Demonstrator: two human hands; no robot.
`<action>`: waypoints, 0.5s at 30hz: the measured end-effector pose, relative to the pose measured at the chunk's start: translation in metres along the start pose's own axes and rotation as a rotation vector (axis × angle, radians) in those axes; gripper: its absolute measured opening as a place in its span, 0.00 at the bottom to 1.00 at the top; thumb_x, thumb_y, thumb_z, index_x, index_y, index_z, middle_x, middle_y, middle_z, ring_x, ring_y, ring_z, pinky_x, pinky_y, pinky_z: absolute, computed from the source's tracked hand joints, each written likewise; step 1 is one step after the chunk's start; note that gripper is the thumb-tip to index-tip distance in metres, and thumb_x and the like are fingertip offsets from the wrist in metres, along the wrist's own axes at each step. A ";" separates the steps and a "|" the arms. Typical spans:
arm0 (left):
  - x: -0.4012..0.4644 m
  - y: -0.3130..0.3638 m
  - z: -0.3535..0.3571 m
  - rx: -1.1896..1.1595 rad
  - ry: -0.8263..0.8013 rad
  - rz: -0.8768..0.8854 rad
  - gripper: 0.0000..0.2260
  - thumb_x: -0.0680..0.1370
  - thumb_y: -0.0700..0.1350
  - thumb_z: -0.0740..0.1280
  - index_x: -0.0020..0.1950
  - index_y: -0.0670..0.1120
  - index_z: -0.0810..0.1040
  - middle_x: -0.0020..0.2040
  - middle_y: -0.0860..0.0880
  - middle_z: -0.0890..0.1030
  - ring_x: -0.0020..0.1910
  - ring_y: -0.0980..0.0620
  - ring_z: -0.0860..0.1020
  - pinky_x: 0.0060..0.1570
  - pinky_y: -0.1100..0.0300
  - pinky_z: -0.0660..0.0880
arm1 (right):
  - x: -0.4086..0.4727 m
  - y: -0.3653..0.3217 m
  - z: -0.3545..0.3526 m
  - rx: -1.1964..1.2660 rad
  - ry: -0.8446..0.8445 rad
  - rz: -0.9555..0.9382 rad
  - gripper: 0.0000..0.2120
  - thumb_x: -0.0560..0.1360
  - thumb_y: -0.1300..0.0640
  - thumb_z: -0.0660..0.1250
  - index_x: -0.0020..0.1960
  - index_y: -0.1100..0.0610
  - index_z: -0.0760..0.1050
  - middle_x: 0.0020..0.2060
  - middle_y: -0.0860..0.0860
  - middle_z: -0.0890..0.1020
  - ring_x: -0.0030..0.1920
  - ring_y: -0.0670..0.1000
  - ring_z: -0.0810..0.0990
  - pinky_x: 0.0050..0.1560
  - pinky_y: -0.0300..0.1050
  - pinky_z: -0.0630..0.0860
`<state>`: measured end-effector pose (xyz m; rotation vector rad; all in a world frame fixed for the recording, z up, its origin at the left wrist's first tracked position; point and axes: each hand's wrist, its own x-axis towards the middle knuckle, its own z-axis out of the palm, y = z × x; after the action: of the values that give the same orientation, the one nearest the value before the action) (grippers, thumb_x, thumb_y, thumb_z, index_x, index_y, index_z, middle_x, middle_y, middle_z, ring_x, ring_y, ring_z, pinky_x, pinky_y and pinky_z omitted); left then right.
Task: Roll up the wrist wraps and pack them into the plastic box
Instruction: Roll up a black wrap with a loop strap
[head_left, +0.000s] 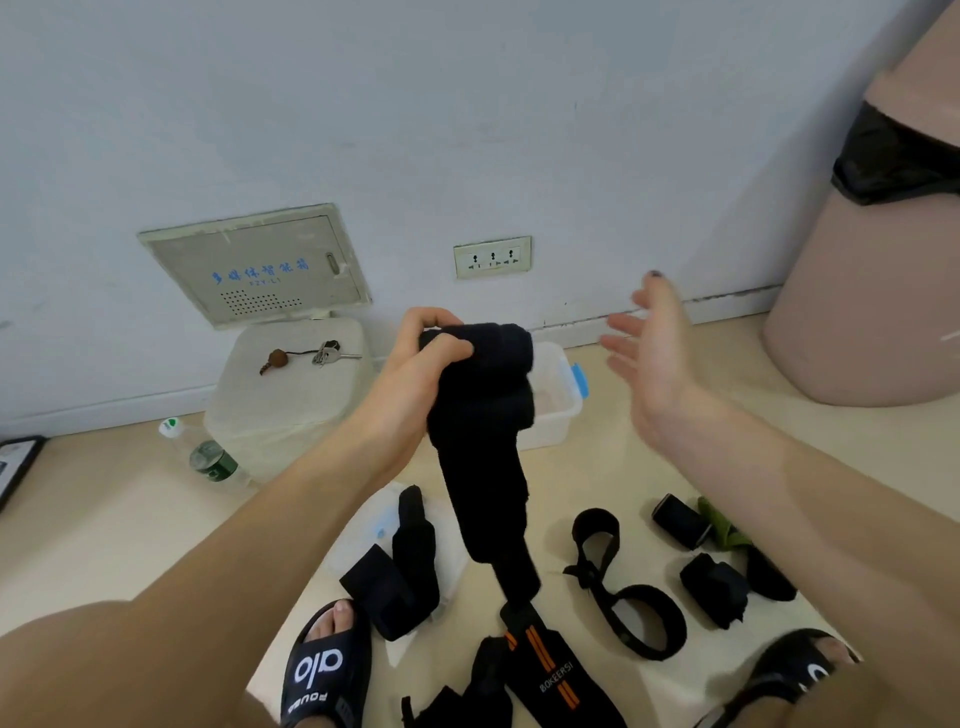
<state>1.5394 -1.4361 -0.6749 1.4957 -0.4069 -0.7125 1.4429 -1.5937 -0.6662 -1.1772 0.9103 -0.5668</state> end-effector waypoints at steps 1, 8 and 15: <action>-0.003 -0.006 0.009 -0.018 -0.036 -0.024 0.09 0.74 0.46 0.67 0.53 0.53 0.73 0.45 0.47 0.77 0.40 0.49 0.77 0.35 0.57 0.72 | -0.010 0.012 0.008 -0.011 -0.085 0.061 0.23 0.81 0.38 0.60 0.61 0.55 0.78 0.57 0.56 0.84 0.51 0.57 0.83 0.62 0.53 0.77; -0.012 -0.016 0.020 -0.119 -0.170 -0.074 0.08 0.82 0.38 0.63 0.59 0.49 0.71 0.51 0.45 0.80 0.43 0.51 0.83 0.39 0.57 0.79 | -0.025 0.014 0.015 -0.015 -0.289 0.182 0.19 0.82 0.37 0.58 0.54 0.50 0.79 0.51 0.54 0.83 0.52 0.56 0.83 0.63 0.57 0.76; -0.001 -0.005 0.019 -0.096 -0.083 -0.009 0.10 0.79 0.39 0.66 0.56 0.51 0.72 0.50 0.46 0.77 0.40 0.53 0.81 0.37 0.57 0.78 | -0.008 0.004 0.011 -0.021 -0.126 0.071 0.22 0.82 0.35 0.56 0.64 0.49 0.76 0.58 0.54 0.82 0.55 0.53 0.82 0.63 0.55 0.75</action>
<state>1.5254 -1.4489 -0.6782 1.3821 -0.4233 -0.7927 1.4475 -1.5807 -0.6662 -1.1817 0.8482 -0.4221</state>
